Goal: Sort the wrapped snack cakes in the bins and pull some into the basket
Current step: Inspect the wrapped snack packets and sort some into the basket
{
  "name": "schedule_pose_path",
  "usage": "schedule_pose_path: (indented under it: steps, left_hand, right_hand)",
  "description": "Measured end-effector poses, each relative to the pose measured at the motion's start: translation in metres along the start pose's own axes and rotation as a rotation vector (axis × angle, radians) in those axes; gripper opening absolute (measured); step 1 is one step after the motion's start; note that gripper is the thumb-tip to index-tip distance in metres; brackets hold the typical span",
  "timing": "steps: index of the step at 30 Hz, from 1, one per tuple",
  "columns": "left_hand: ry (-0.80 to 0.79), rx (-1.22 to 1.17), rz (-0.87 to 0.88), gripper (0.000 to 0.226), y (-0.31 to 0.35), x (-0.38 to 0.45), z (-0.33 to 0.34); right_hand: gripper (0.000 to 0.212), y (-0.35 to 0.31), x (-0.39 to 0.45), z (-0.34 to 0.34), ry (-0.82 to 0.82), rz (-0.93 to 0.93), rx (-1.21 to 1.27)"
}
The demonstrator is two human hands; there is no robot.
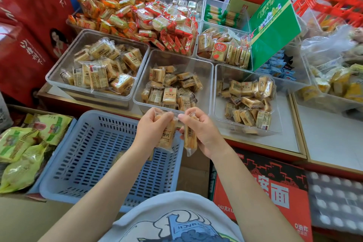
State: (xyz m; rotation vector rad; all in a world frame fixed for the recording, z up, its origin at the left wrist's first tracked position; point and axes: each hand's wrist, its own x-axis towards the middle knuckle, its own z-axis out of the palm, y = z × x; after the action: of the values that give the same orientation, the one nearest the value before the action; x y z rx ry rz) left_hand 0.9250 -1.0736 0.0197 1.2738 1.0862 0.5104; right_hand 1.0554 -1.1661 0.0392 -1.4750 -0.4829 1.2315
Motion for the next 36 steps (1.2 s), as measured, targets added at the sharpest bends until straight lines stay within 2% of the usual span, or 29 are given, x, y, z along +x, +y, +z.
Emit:
schedule_pose_path:
  steps: [9,12,15,19,22,25,27,28,32,34,36]
  left_hand:
    - [-0.073,0.073,-0.029,0.036,-0.003,-0.001,0.006]
    - [-0.119,0.088,-0.078,0.042,-0.004,0.001,0.005]
    - [-0.166,0.125,-0.101,0.051,-0.003,0.001,0.003]
    - [-0.131,0.234,0.003,0.068,-0.008,0.004,0.005]
    - [-0.157,0.315,0.032,0.063,-0.013,0.004,0.004]
    - [-0.228,0.373,0.044,0.036,-0.017,0.002,0.003]
    - [-0.288,0.288,0.067,0.019,-0.016,0.002,0.004]
    - [-0.306,0.260,0.069,0.020,-0.015,0.001,0.005]
    - [-0.345,0.193,-0.039,0.062,-0.011,0.000,0.007]
    - [-0.430,-0.016,-0.152,0.076,-0.014,0.003,0.004]
    - [-0.498,-0.301,-0.277,0.061,-0.017,0.003,-0.001]
  right_hand:
    - [0.016,-0.002,0.005,-0.005,0.073,0.010,-0.063]
    - [0.012,0.000,0.008,-0.011,0.155,-0.025,-0.034]
    - [0.018,-0.001,0.009,-0.017,0.249,-0.054,0.056]
    - [0.011,-0.001,0.010,-0.016,0.333,-0.077,0.087]
    - [0.011,0.002,0.010,-0.011,0.340,-0.054,0.098]
    - [0.012,0.004,0.011,-0.006,0.336,-0.062,0.077]
    - [0.012,0.007,0.011,-0.002,0.315,-0.061,0.041]
    - [0.012,0.007,0.011,0.000,0.301,-0.057,0.037]
    - [0.011,0.006,0.011,0.007,0.178,-0.038,0.072]
    - [0.009,0.006,0.010,0.007,0.129,-0.033,0.087]
    - [0.008,0.005,0.010,0.005,0.129,-0.035,0.089]
